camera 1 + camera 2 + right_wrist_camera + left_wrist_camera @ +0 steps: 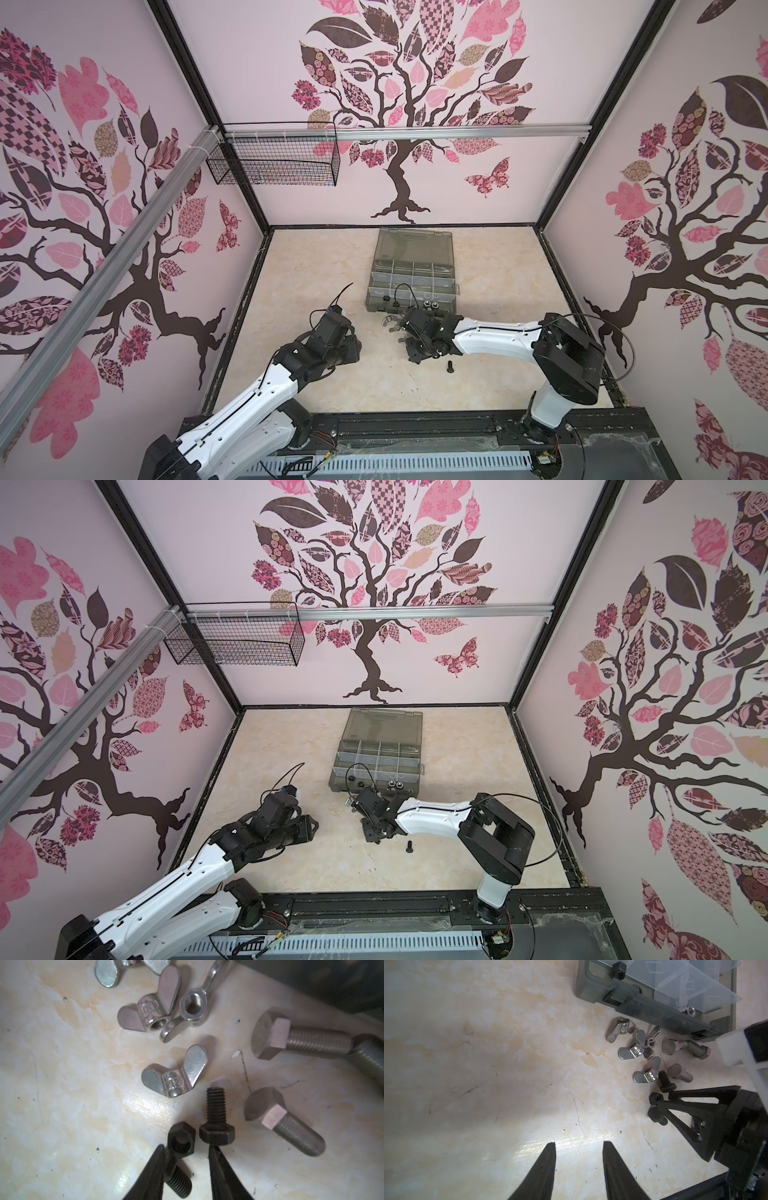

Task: Sort the screws and nuts into containers
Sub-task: Pick up the nut from the center of the table.

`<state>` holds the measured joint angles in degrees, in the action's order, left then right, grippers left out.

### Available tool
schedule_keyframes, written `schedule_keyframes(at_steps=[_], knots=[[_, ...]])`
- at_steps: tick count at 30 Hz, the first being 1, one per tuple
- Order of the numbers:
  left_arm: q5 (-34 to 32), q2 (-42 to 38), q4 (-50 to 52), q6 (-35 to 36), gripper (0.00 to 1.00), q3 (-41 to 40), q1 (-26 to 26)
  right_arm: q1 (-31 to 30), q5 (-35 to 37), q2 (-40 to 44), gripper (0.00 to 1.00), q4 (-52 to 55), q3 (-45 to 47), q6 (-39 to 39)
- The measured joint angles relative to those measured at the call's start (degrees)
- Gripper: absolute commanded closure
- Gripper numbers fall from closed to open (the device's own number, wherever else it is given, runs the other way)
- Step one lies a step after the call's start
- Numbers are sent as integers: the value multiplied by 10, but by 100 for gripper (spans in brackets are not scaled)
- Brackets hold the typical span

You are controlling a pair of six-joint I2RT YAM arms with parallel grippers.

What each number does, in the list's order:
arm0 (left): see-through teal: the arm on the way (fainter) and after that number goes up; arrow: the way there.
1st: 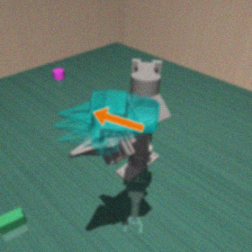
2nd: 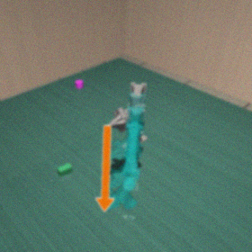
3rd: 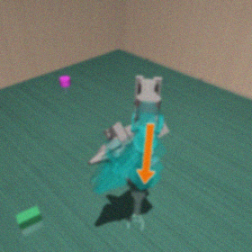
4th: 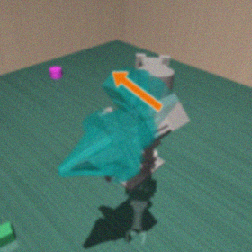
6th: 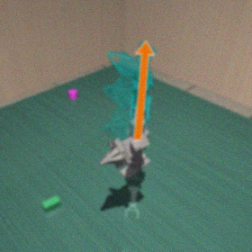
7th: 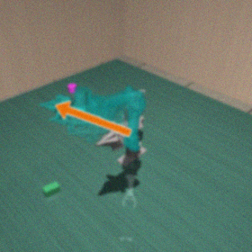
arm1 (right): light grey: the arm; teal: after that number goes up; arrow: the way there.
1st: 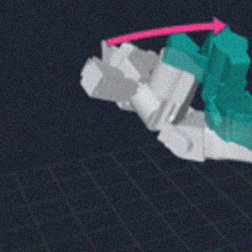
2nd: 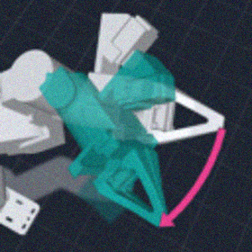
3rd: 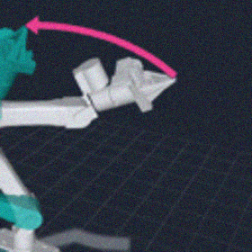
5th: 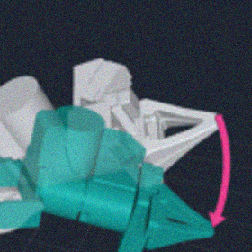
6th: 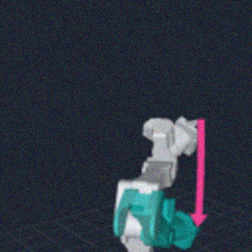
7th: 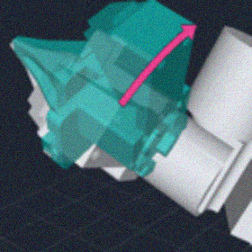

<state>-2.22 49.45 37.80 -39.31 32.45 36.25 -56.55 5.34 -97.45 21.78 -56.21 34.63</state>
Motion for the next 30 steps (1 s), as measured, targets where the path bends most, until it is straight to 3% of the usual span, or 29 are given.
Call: schedule_keyframes(at_steps=[20,30], knots=[[1,-15,-3,-4,58,-7,0,0,-6,-49,64,-1,-36,1],[1,-13,-10,-4,58,-8,0,-10,10,-63,74,18,-55,-2]])
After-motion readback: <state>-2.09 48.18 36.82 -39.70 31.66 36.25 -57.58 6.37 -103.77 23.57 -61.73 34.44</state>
